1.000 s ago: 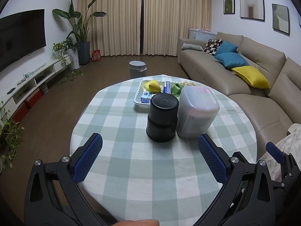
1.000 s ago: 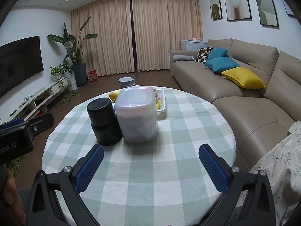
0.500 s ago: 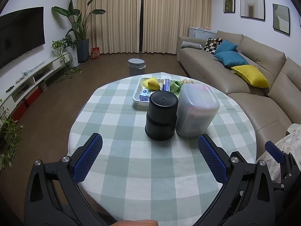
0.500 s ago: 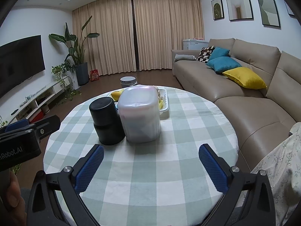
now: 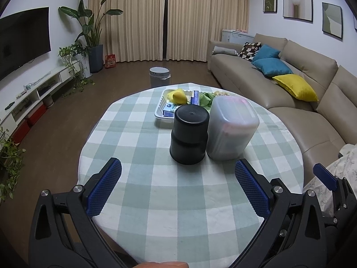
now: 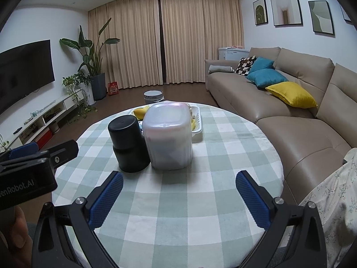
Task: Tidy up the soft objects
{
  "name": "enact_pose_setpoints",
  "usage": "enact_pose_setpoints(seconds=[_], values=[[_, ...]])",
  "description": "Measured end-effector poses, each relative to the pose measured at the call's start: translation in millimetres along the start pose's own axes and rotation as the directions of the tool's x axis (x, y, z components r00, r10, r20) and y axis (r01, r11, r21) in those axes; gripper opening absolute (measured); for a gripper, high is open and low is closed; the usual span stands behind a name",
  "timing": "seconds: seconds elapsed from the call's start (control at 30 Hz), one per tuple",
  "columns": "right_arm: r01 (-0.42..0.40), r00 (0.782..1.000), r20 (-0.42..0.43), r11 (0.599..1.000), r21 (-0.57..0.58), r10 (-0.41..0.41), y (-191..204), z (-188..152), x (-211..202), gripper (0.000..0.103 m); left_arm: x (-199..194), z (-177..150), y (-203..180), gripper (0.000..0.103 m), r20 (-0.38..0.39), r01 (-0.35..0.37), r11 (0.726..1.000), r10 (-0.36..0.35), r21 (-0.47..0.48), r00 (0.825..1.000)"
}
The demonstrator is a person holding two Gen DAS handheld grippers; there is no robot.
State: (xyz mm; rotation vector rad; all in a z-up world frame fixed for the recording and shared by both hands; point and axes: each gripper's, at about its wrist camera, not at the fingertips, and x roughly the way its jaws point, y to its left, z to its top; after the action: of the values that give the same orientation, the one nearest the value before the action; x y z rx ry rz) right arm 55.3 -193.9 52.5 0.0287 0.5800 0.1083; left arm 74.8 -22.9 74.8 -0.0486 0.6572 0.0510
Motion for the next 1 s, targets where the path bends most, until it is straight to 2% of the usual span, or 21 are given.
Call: enact_pose_setpoints(seconds=[1.0], values=[[0.006, 1.0, -0.002, 1.0, 0.0, -0.006, 0.7, 1.5, 1.0, 0.103, 2.2, -0.8, 7.8, 0.103, -0.01, -0.025, 1.0, 0.025, -0.009, 1.0]])
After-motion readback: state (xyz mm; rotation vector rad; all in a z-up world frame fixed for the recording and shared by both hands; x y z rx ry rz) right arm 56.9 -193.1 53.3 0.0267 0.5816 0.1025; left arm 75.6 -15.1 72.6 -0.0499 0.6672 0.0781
